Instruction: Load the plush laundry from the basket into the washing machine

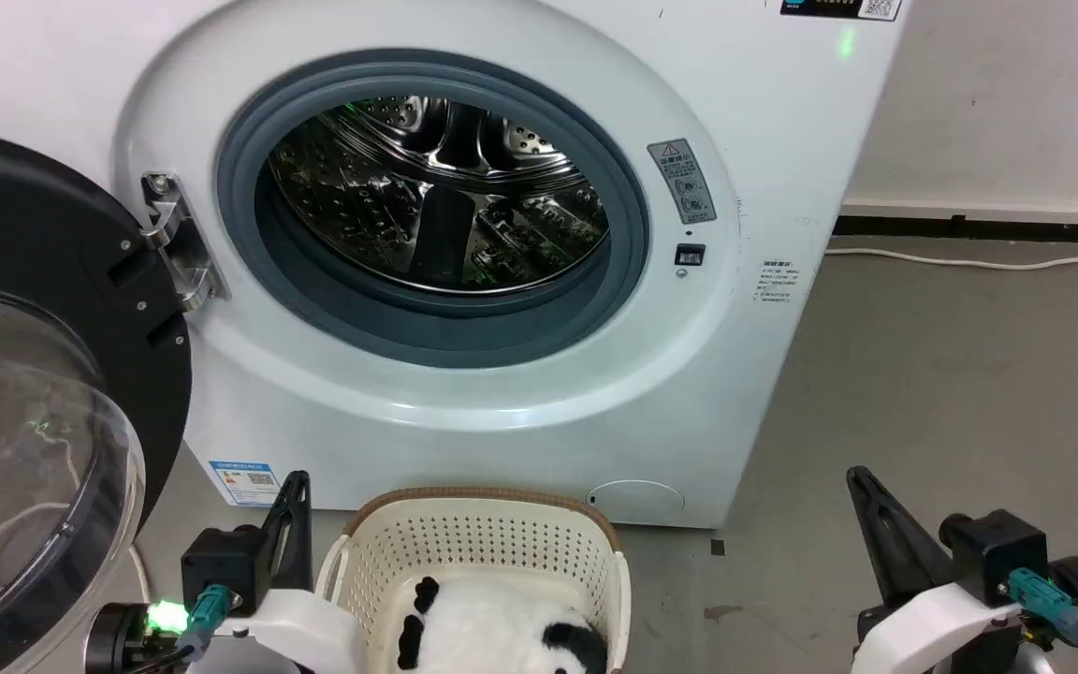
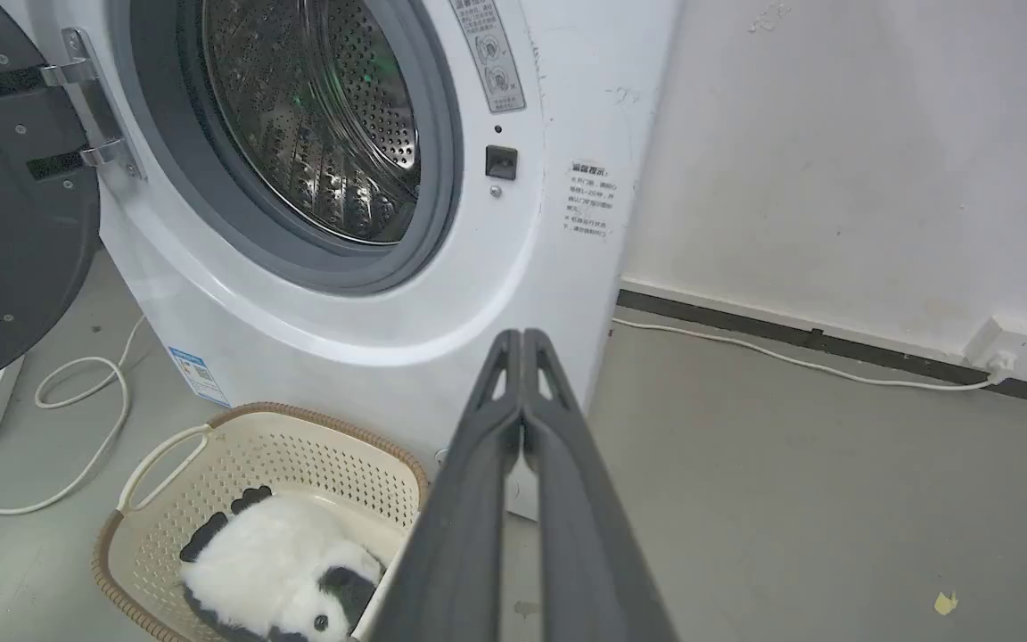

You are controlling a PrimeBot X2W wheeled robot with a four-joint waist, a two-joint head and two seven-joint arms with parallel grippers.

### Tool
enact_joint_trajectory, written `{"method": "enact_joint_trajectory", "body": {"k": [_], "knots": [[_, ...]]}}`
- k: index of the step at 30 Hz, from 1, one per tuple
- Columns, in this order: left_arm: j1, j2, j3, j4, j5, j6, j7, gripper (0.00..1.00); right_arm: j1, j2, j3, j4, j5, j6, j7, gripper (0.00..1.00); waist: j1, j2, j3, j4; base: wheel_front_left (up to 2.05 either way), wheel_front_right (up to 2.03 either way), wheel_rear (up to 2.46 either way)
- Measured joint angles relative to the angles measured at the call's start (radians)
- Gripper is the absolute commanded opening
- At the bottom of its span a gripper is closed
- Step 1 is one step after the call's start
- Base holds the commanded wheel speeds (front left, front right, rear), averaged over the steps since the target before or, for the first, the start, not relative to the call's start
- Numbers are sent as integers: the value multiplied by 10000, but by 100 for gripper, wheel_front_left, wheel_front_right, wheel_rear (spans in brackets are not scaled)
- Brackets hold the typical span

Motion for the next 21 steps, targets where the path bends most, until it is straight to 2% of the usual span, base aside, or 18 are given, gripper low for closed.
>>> {"method": "enact_joint_trajectory", "body": {"k": [21], "knots": [[0, 0, 0, 0, 0, 0, 0, 0, 0, 0, 0, 0, 2, 0, 0, 0, 0, 0, 0, 0, 0, 0, 0]]}}
